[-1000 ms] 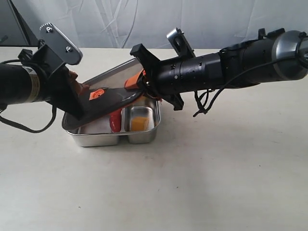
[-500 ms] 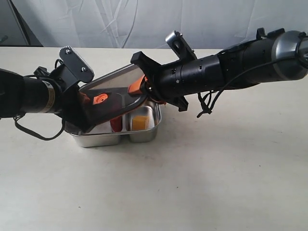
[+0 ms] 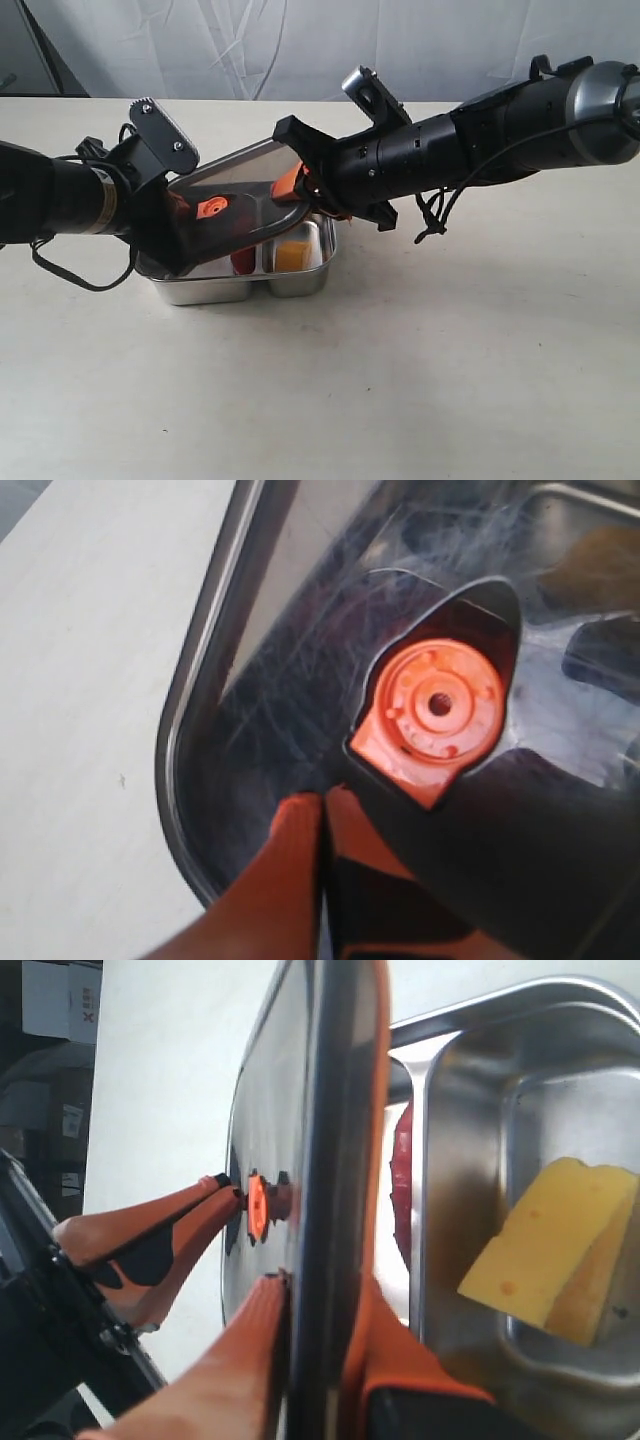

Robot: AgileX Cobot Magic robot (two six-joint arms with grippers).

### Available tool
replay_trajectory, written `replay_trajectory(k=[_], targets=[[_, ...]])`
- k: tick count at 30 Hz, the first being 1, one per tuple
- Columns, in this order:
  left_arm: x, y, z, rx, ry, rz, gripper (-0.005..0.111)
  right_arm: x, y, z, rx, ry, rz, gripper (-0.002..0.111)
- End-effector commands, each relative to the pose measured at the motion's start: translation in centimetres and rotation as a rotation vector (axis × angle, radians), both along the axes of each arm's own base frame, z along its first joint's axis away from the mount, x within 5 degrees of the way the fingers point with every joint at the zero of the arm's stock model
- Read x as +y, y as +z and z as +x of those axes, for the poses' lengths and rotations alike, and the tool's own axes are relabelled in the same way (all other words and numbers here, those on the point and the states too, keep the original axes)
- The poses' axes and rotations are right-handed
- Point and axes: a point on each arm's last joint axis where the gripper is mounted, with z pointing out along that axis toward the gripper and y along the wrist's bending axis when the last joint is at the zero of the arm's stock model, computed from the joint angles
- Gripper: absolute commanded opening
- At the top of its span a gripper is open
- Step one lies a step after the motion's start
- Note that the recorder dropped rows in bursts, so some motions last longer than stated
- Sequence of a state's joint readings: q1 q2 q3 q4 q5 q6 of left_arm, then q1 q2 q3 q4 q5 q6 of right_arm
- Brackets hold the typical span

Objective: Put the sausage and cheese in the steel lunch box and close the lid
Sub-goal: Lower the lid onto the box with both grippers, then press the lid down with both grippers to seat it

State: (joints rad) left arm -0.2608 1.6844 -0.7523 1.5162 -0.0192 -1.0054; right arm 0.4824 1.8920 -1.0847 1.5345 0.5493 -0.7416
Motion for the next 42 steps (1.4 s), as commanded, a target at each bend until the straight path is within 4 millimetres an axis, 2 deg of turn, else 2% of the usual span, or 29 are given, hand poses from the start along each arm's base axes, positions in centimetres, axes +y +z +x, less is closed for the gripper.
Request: replay_trajectory(k=[1,3,7,9,17,20,27,29,31,33,36,38,42], targets=[[-0.8,-1.8,-0.6,0.072,-0.058,-0.027,0.0,-0.5,-0.5,-0.1,-0.074,0.07,-0.104,0.003],[-0.8,-1.8,-0.6,0.071,-0.063,-0.022,0.0,-0.6,-0.6,-0.1,-0.063,0.065,-0.115,0.012],[-0.8,-1.8,-0.6,0.07,-0.066,-0.021,0.0,-0.6,-0.7,-0.2,-0.046,0.06,-0.123,0.049],[-0.8,-1.8,-0.6,0.07,-0.066,-0.021,0.0,-0.7,-0.7,-0.2,-0.049,0.065,-0.128,0.061],[-0.8,-1.8,-0.6,0.07,-0.066,-0.021,0.0,-1.0,0.7,-0.4,-0.12,0.1,-0.165,0.063],[-0.8,-1.8,-0.6,0.07,-0.066,-0.021,0.0,-1.6,1.2,-0.5,-0.188,0.143,-0.249,0.063],[-0.8,-1.8,-0.6,0.07,-0.066,-0.021,0.0,-3.0,1.7,-0.6,-0.191,0.109,-0.403,0.063],[-0.8,-1.8,-0.6,0.071,-0.067,-0.022,0.0,-3.2,2.1,-0.6,-0.194,0.09,-0.417,0.062],[-0.8,-1.8,-0.6,0.071,-0.067,-0.022,0.0,-3.2,2.5,-0.6,-0.196,0.07,-0.403,0.055],[-0.8,-1.8,-0.6,0.071,-0.068,-0.024,0.0,-3.0,2.9,-0.4,-0.215,0.071,-0.397,0.038],[-0.8,-1.8,-0.6,0.071,-0.068,-0.024,0.0,-2.6,3.5,-0.2,-0.247,0.086,-0.394,-0.001],[-0.8,-1.8,-0.6,0.071,-0.068,-0.024,0.0,-2.4,3.3,-0.1,-0.256,0.108,-0.403,0.001],[-0.8,-1.8,-0.6,0.071,-0.068,-0.024,0.0,-1.7,1.1,-0.2,-0.17,0.222,-0.422,0.001]])
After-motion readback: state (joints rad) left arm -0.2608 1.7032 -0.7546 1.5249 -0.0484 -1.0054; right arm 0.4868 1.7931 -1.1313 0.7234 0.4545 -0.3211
